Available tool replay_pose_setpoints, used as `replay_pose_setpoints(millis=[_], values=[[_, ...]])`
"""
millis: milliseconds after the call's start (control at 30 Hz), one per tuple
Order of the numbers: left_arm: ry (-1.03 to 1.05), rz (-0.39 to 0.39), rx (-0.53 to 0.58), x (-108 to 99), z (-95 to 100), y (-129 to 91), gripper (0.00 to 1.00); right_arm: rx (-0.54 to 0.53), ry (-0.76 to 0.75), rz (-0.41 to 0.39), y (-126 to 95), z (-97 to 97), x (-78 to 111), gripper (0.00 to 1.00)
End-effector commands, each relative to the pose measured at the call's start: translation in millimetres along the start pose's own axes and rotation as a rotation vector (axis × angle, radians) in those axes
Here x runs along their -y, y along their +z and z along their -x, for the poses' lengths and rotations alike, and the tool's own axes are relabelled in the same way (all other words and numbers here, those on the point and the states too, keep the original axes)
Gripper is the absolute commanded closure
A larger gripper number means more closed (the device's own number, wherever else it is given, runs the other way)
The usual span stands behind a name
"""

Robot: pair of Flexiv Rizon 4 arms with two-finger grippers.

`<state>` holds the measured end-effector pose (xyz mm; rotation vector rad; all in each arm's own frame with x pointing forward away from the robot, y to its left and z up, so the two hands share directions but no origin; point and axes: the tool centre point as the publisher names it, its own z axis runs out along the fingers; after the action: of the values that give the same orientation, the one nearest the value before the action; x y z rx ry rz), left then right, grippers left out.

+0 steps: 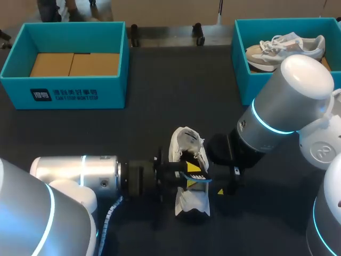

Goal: Take the shoe out of the shoebox, open the shoe tongue, remove and reinsert the insole, then place the shoe into the shoebox

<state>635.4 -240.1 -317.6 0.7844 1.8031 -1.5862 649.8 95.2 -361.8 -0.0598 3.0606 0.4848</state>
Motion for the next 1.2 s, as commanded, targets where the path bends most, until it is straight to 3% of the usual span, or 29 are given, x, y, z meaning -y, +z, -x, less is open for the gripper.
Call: replay_pose_setpoints(millis=[33,133,367,967,1200], values=[[-0.004,-0.009,-0.009,4,0.6,-4,0.83,0.003,0.000,0.000,1,-1.3,-0.2,0.00],[-0.002,-0.019,-0.009,7,0.3,-3,1.00,0.003,0.000,0.000,1,-1.3,-0.2,0.00],[0.034,-0.018,-0.004,6,-2.5,-1,1.00,0.003,0.000,0.000,1,-1.3,-0.2,0.00],[0.100,0.065,0.010,-25,0.3,-3,1.00,0.003,0.000,0.000,1,-1.3,-0.2,0.00],[0.086,0.060,0.016,-20,4.1,-7,1.00,0.003,0.000,0.000,1,-1.3,-0.2,0.00]])
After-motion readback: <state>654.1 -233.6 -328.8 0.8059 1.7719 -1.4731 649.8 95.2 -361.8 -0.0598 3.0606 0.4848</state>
